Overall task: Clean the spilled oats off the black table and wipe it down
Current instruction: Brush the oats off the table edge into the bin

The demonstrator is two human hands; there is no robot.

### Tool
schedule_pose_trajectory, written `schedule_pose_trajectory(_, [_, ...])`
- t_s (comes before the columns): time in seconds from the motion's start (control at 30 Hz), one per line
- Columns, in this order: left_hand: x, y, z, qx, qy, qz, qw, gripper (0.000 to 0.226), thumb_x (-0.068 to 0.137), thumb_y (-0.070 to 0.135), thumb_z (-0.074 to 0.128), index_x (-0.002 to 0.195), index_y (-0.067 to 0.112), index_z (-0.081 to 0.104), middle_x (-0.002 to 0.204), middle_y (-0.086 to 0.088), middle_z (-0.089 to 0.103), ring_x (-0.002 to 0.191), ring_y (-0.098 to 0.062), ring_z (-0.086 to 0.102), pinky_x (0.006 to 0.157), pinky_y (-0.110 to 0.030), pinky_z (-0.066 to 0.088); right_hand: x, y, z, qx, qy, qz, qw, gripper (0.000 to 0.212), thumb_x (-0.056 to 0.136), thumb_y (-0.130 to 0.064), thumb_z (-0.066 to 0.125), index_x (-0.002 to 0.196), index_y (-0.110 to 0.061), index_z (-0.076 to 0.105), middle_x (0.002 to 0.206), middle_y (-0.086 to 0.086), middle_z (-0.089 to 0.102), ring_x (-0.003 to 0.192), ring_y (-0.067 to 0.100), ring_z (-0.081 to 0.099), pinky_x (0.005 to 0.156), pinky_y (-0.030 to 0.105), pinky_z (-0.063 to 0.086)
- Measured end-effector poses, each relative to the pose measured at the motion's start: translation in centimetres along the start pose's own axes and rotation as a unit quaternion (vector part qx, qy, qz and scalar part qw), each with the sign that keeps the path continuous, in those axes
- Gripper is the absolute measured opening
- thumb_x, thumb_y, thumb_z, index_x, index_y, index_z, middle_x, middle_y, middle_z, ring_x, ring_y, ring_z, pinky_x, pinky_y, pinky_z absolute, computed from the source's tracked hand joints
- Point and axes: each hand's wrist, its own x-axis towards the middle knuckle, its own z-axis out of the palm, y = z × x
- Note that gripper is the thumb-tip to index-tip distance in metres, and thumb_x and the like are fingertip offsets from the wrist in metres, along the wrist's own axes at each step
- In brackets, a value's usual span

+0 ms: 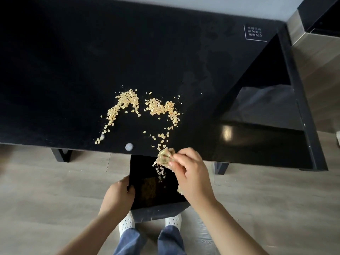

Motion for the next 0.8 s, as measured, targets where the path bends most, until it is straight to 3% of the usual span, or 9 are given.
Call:
schedule_pose_trajectory(0.13, [-0.4,-0.5,-0.4,0.003,-0.005,0.002,1.000,0.026,0.090,0.008,0.048,0.109,0.016,0.063,0.068,-0.003,0.063,0.057,-0.018,0.056,0.047,-0.027,0.037,-0.2,-1.0,-1.0,0.051,0.015,0.038,0.998,0.016,0.091,-0.020,0.059,0.093,-0.008,0.069,0.091,-0.008,0.056,0.079,0.007,0.056,0.066,0.012,0.042])
schedule_pose_trajectory(0.27, [-0.6,-0.7,-0.4,0.003,-0.007,0.001,1.000,0.026,0.090,0.009,0.048,0.110,0.015,0.063,0.068,-0.002,0.064,0.059,-0.018,0.058,0.050,-0.029,0.041,3.4,-1.1,-4.3,0.062,0.124,0.053,0.989,0.006,0.088,-0.006,0.065,0.089,-0.008,0.071,0.089,-0.003,0.059,0.080,-0.002,0.055,0.069,0.008,0.039])
schedule_pose_trajectory(0.43, [-0.3,-0.5,-0.2,0.001,-0.003,0.001,1.000,0.028,0.090,0.009,0.048,0.112,0.016,0.063,0.067,0.001,0.062,0.056,-0.014,0.055,0.049,-0.027,0.040,9.8,1.1,-8.0,0.056,0.203,0.082,0.974,0.013,0.090,-0.015,0.062,0.095,-0.008,0.071,0.095,0.003,0.060,0.079,-0.003,0.053,0.071,0.010,0.040])
schedule_pose_trajectory(0.63, [0.3,-0.1,0.2,-0.001,0.006,0.004,1.000,0.026,0.089,0.010,0.048,0.109,0.017,0.063,0.068,0.001,0.061,0.060,-0.017,0.056,0.048,-0.024,0.036,16.4,5.5,-8.1,0.001,0.207,0.129,0.970,0.013,0.091,-0.021,0.056,0.088,-0.015,0.068,0.098,0.005,0.061,0.077,-0.004,0.051,0.066,0.004,0.036])
schedule_pose_trajectory(0.7, [0.5,0.1,0.3,-0.004,0.010,0.007,1.000,0.026,0.089,0.009,0.048,0.108,0.016,0.064,0.064,0.004,0.059,0.058,-0.014,0.054,0.048,-0.022,0.035,17.9,6.6,-7.3,-0.035,0.208,0.142,0.967,0.014,0.092,-0.020,0.055,0.086,-0.014,0.067,0.100,0.007,0.060,0.077,0.001,0.050,0.065,0.006,0.034])
schedule_pose_trajectory(0.8, [0.8,0.2,0.4,-0.014,0.014,0.007,1.000,0.027,0.088,0.008,0.049,0.108,0.017,0.064,0.063,0.004,0.058,0.057,-0.015,0.053,0.048,-0.021,0.034,19.4,7.8,-5.6,-0.068,0.208,0.168,0.961,0.018,0.093,-0.019,0.054,0.089,-0.007,0.068,0.102,0.006,0.056,0.086,0.017,0.054,0.071,0.020,0.040])
